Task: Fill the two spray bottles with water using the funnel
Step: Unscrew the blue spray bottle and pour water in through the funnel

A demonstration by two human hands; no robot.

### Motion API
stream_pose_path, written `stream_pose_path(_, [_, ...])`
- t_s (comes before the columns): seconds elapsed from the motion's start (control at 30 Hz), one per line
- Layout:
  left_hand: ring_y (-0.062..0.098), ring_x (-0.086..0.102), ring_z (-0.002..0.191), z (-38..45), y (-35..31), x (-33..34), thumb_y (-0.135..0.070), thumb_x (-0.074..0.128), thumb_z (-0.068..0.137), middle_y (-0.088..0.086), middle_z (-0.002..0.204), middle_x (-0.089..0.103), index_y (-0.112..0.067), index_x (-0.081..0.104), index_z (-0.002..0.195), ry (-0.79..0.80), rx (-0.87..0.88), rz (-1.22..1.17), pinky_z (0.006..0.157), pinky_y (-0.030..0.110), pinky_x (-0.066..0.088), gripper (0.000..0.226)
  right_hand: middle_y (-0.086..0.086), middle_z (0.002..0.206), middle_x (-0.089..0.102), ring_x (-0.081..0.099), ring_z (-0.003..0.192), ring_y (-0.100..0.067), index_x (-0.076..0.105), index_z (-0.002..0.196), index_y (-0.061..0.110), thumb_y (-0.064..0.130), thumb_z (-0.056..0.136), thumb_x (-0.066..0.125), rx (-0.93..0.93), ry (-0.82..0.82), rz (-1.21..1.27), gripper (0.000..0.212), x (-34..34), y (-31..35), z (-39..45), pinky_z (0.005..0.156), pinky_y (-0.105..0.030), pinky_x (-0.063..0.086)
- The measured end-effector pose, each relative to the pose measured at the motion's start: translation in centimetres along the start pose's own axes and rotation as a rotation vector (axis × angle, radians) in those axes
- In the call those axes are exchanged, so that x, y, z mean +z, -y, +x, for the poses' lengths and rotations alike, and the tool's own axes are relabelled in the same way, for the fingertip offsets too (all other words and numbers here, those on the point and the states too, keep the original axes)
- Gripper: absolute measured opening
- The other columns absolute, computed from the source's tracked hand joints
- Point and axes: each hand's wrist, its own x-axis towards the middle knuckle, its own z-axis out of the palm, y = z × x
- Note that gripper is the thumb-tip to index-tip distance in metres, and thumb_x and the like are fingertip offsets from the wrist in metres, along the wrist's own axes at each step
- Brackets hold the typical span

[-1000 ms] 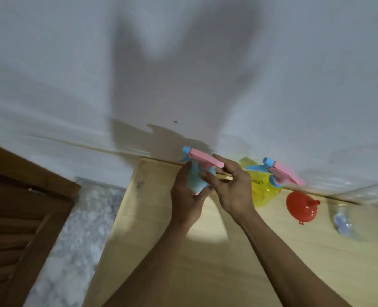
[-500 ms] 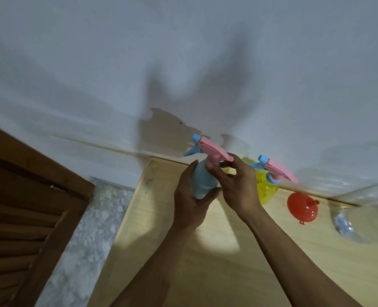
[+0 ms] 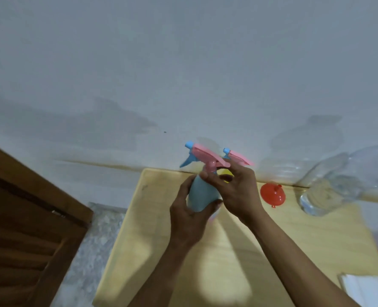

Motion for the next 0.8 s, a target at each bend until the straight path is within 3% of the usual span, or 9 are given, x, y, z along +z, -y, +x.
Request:
stream_pose_path(0.1, [0.010,0.062,0.117,-1.3,-1.2,0.2,-0.048,0.088,0.063,-0.014,0.125,0.067,-0.030,0.059,0.131,0.079,-0.007,-0.030,0.094,0.045,0.057,0.076,0.010,0.096,0.073,0.063,0.075,-0.009,0.077,0.104,0.020,0.023,0.083,0.082,-0.007,-0.019,-0.037,0.022,-1.6,1.0,-1.5,0.074,-0.025,0.052])
stream_pose_path(0.17, [0.008,0.063,0.114,-2.5,-2.1,0.1,-0.047,0.088,0.062,-0.017,0.121,0.067,-0.034,0.060,0.128,0.128,-0.008,-0.055,0.091,0.041,0.059,0.073,0.014,0.104,0.074,0.068,0.084,-0.010,0.076,0.109,0.026,0.024,0.085,0.081,-0.037,-0.020,-0.036,0.024,-2.5,2.0,-2.8,0.082,-0.028,0.056])
stream_pose_path(0.27, [0.007,0.065,0.110,-4.4,-3.5,-0.7,-0.047,0.088,0.060,-0.020,0.119,0.067,-0.039,0.061,0.124,0.205,0.000,-0.091,0.084,0.033,0.061,0.070,0.013,0.114,0.074,0.071,0.100,-0.008,0.077,0.112,0.021,0.024,0.088,0.079,-0.079,-0.005,-0.067,0.024,-3.4,3.4,-5.2,0.093,-0.030,0.056])
stream_pose_path(0.4, [0.003,0.067,0.102,-7.2,-5.3,-2.9,-0.027,0.091,0.065,-0.017,0.113,0.071,-0.037,0.063,0.122,0.287,-0.033,-0.158,0.074,0.020,0.056,0.064,0.000,0.090,0.076,0.070,0.087,-0.010,0.076,0.095,0.010,0.017,0.092,0.074,-0.072,0.044,-0.007,0.008,-3.7,5.1,-8.6,0.082,-0.034,0.057])
stream_pose_path(0.53, [0.006,0.067,0.105,-9.7,-5.9,-5.0,-0.033,0.089,0.063,-0.014,0.116,0.071,-0.035,0.063,0.124,0.291,0.009,-0.123,0.082,0.025,0.057,0.067,0.002,0.092,0.074,0.069,0.091,-0.007,0.070,0.097,0.012,0.013,0.082,0.081,-0.078,-0.039,0.155,0.019,-2.5,6.1,-12.5,0.073,-0.017,0.053])
stream_pose_path(0.67, [0.004,0.066,0.102,-13.5,-6.5,-6.4,-0.030,0.087,0.063,-0.011,0.114,0.071,-0.030,0.063,0.124,0.278,0.024,-0.121,0.081,0.018,0.053,0.066,0.010,0.088,0.073,0.068,0.086,0.001,0.069,0.094,0.015,0.010,0.077,0.086,-0.070,-0.221,0.183,0.025,-0.9,6.6,-17.0,0.070,-0.018,0.054])
stream_pose_path(0.8, [0.005,0.067,0.103,-17.2,-6.9,-7.6,-0.013,0.089,0.070,-0.014,0.112,0.072,-0.032,0.063,0.121,0.315,-0.016,-0.181,0.080,0.017,0.053,0.061,0.009,0.100,0.076,0.071,0.098,-0.004,0.066,0.110,0.013,0.009,0.091,0.072,-0.075,-0.196,0.177,0.020,-0.9,7.0,-21.1,0.074,-0.020,0.055])
